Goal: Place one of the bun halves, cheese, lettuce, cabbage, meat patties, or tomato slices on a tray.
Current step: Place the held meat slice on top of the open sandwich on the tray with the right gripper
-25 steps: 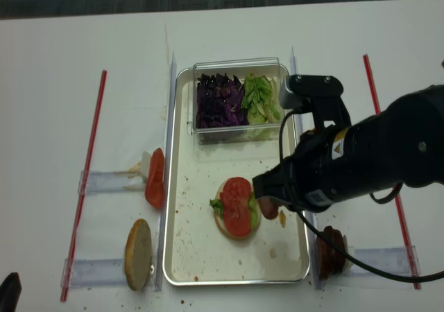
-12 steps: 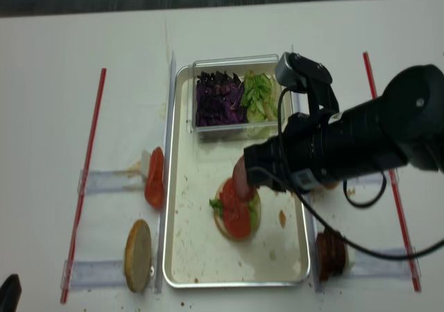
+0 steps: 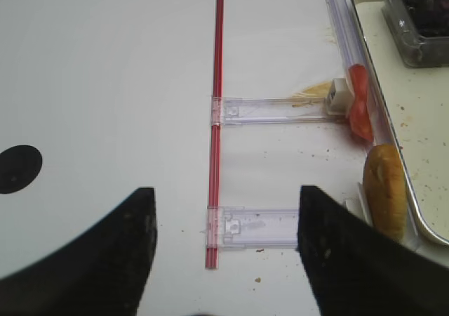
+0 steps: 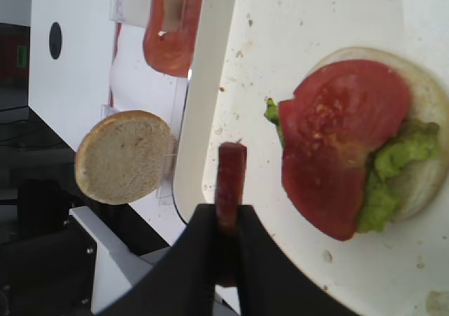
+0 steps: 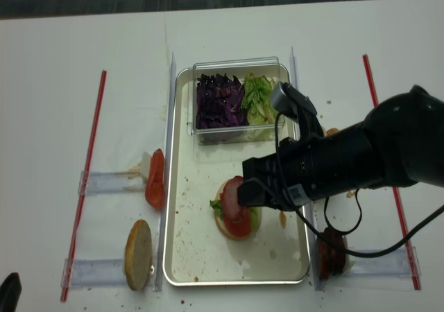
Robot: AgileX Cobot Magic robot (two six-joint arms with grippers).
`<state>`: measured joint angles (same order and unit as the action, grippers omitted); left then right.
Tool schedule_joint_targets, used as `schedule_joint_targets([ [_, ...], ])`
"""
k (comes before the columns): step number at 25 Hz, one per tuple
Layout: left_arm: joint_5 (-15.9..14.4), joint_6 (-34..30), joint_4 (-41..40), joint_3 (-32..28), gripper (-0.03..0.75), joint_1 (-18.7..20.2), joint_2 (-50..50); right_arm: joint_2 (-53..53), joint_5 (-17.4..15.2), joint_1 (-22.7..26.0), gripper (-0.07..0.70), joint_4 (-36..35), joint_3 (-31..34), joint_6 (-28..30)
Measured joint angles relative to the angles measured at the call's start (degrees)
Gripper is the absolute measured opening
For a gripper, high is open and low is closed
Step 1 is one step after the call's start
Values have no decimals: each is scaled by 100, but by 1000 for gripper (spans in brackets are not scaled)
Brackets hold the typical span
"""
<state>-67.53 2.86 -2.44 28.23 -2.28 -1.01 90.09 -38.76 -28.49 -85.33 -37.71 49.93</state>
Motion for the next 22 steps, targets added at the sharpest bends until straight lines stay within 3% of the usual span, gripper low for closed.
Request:
schedule_joint_targets([
  [8, 0, 0, 0, 0, 438, 0, 0, 466, -19, 0, 106, -487, -36, 485],
  [20, 0, 0, 0, 0, 438, 0, 0, 818, -16, 0, 108, -477, -226, 505],
  [22, 0, 0, 0, 0, 438, 0, 0, 818, -4, 0, 168, -322, -226, 493],
])
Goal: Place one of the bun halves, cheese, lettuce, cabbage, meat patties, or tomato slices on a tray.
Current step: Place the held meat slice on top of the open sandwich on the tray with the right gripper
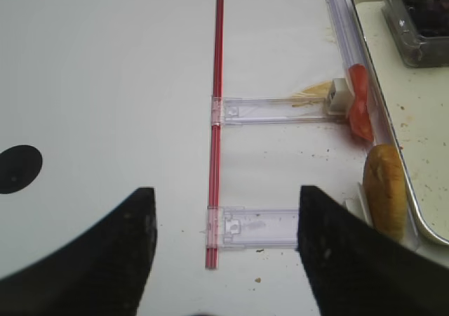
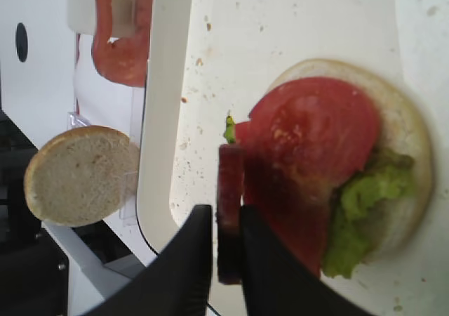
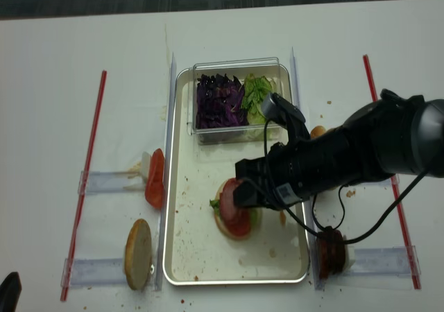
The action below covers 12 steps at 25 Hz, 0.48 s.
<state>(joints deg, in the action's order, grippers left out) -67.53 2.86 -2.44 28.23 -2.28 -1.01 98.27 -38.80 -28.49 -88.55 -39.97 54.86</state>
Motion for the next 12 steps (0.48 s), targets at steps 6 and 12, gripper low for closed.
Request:
schedule_joint_targets([
  [6, 0, 0, 0, 0, 438, 0, 0, 0, -73, 0, 620, 330, 0, -23],
  [12, 0, 0, 0, 0, 438, 0, 0, 0, -110, 0, 688, 355, 0, -127],
])
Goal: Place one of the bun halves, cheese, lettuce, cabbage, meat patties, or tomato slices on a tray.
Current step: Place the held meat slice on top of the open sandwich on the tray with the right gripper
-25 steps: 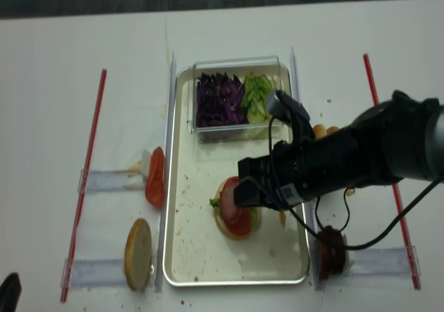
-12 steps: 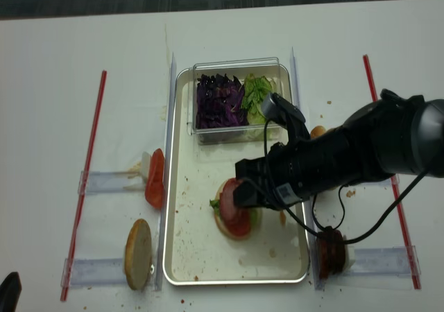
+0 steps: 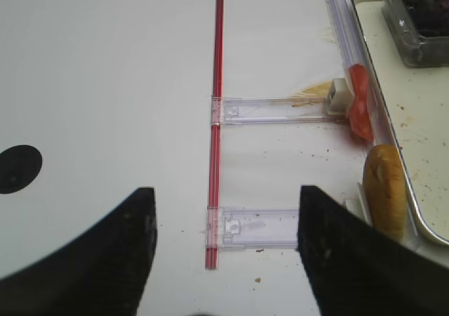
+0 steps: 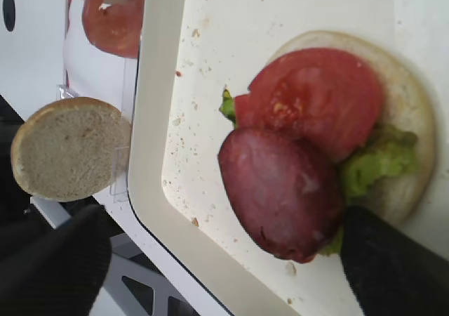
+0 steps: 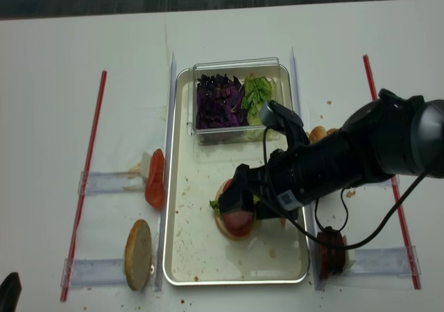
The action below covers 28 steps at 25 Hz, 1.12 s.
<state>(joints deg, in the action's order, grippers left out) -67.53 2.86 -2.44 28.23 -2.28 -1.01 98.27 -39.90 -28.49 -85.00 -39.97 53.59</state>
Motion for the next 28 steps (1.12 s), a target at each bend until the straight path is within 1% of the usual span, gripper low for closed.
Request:
schedule_joint_targets([
  [8, 0, 0, 0, 0, 438, 0, 0, -36, -7, 0, 687, 166, 0, -176],
  [12, 0, 0, 0, 0, 438, 0, 0, -251, 11, 0, 636, 189, 0, -171],
  [15, 0, 0, 0, 0, 438, 0, 0, -372, 11, 0, 617, 256, 0, -193],
  [21, 0, 0, 0, 0, 438, 0, 0, -646, -167, 8, 613, 317, 0, -245],
  [28, 0, 0, 0, 0, 438, 0, 0, -1335, -306, 8, 613, 387, 0, -392],
])
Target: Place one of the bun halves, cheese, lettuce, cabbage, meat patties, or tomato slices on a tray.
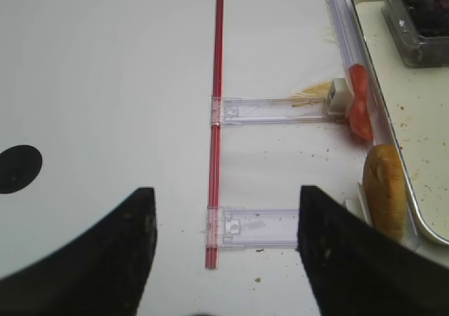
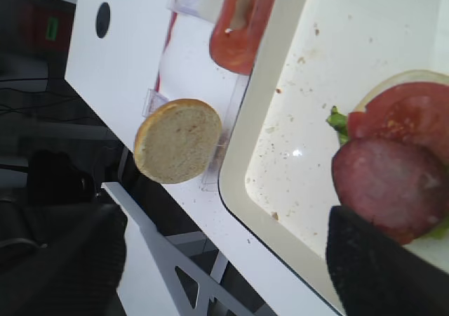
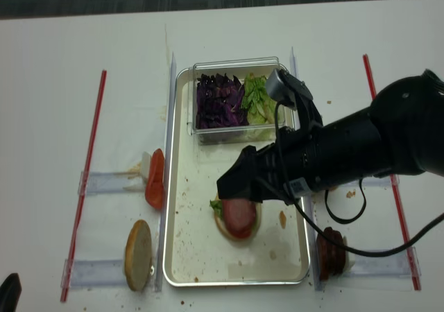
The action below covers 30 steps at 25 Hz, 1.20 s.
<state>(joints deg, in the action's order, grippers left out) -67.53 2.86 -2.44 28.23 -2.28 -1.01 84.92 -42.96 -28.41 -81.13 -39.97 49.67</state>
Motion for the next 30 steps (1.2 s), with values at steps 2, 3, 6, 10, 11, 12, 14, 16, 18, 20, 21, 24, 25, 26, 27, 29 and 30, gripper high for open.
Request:
schedule_joint_targets([
  [2, 0, 0, 0, 0, 438, 0, 0, -193, -39, 0, 613, 25, 0, -36],
  [3, 0, 0, 0, 0, 438, 0, 0, -313, -67, 0, 613, 35, 0, -61],
  [6, 0, 0, 0, 0, 438, 0, 0, -573, -105, 0, 613, 37, 0, -143],
  [10, 0, 0, 0, 0, 438, 0, 0, -899, -159, 0, 613, 114, 0, -265],
  [11, 0, 0, 0, 0, 438, 0, 0, -961, -173, 0, 613, 123, 0, -281],
  [12, 0, 0, 0, 0, 438, 0, 0, -1027, -188, 0, 613, 123, 0, -281],
  [14, 0, 0, 0, 0, 438, 0, 0, -1116, -213, 0, 613, 128, 0, -290],
  [16, 0, 0, 0, 0, 438, 0, 0, -1155, -235, 0, 613, 128, 0, -293],
  [18, 0, 0, 0, 0, 438, 0, 0, -1155, -259, 0, 613, 143, 0, -293],
  [20, 0, 0, 0, 0, 438, 0, 0, -1155, -295, 0, 613, 157, 0, -293],
  [21, 0, 0, 0, 0, 438, 0, 0, -1155, -309, 0, 613, 165, 0, -293],
  [24, 0, 0, 0, 0, 438, 0, 0, -1155, -340, 0, 613, 232, 0, -293],
  [25, 0, 0, 0, 0, 438, 0, 0, -1155, -340, 0, 613, 346, 0, -293],
  [26, 0, 0, 0, 0, 438, 0, 0, -1155, -340, 0, 613, 515, 0, -293],
  [27, 0, 0, 0, 0, 438, 0, 0, -1155, -340, 0, 613, 693, 0, -314],
  [29, 0, 0, 0, 0, 438, 0, 0, -1155, -300, 0, 613, 1253, 0, -591],
  [30, 0, 0, 0, 0, 438, 0, 0, -1155, -270, 0, 613, 1582, 0, -710],
])
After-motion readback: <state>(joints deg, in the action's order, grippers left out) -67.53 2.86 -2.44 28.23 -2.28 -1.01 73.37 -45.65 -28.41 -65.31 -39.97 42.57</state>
